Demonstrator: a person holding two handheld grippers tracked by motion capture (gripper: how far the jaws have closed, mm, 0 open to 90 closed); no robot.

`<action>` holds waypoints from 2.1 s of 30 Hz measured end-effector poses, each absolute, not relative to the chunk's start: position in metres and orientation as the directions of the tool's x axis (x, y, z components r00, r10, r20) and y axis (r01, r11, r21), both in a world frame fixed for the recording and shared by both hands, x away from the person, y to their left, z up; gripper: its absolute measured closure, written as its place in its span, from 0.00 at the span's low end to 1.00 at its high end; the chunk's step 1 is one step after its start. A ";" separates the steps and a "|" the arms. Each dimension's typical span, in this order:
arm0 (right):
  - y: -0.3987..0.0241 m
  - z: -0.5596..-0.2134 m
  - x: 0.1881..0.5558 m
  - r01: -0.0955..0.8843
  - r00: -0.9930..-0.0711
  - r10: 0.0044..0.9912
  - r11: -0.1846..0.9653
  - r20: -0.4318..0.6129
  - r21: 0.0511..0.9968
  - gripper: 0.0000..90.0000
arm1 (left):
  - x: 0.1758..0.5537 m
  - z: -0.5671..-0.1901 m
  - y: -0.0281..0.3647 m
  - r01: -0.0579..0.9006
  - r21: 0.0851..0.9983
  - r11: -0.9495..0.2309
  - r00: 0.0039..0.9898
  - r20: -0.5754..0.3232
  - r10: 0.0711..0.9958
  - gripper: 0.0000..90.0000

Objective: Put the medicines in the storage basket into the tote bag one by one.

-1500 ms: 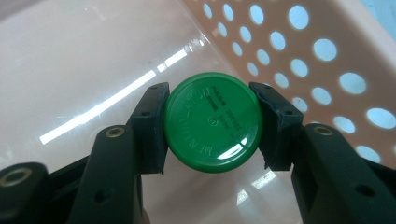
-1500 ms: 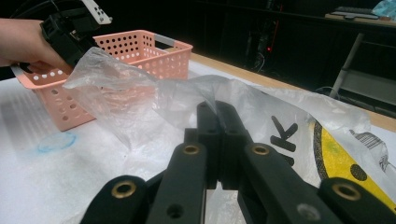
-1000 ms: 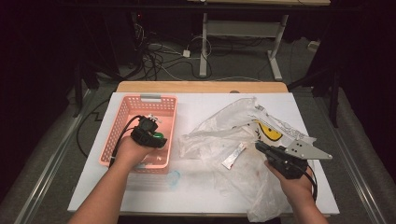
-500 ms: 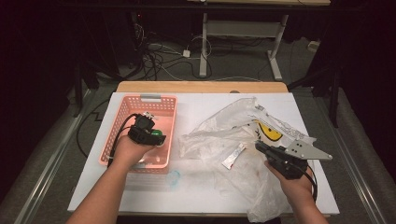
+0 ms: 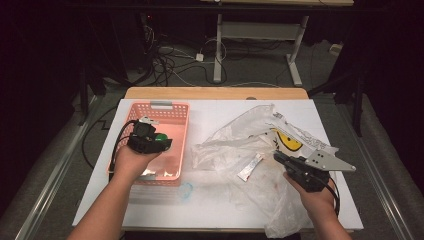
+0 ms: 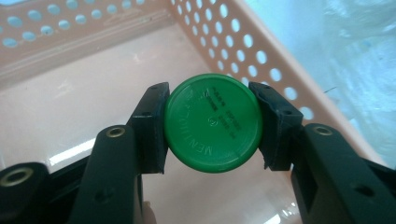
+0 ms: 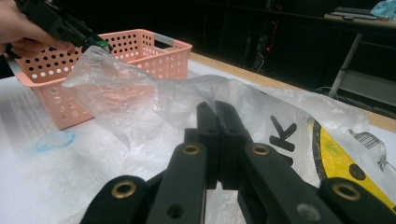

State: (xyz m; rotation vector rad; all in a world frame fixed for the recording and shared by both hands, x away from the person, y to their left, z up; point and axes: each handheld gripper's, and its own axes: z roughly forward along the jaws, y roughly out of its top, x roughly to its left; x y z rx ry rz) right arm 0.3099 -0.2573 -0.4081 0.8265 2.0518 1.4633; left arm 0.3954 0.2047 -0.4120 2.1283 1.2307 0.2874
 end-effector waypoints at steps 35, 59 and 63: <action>-0.255 -0.409 0.308 0.195 -0.705 0.708 0.258 -0.047 0.946 1.00 | 0.325 -0.414 0.207 0.566 0.789 -0.240 0.549 -0.143 0.823 0.55; -0.257 -0.410 0.307 0.198 -0.702 0.710 0.259 -0.048 0.945 1.00 | 0.303 -0.409 0.203 0.495 0.849 -0.185 0.591 -0.173 0.788 0.55; -0.257 -0.410 0.307 0.196 -0.704 0.709 0.258 -0.048 0.946 1.00 | 0.297 -0.403 0.194 0.471 0.859 -0.201 0.618 -0.159 0.769 0.56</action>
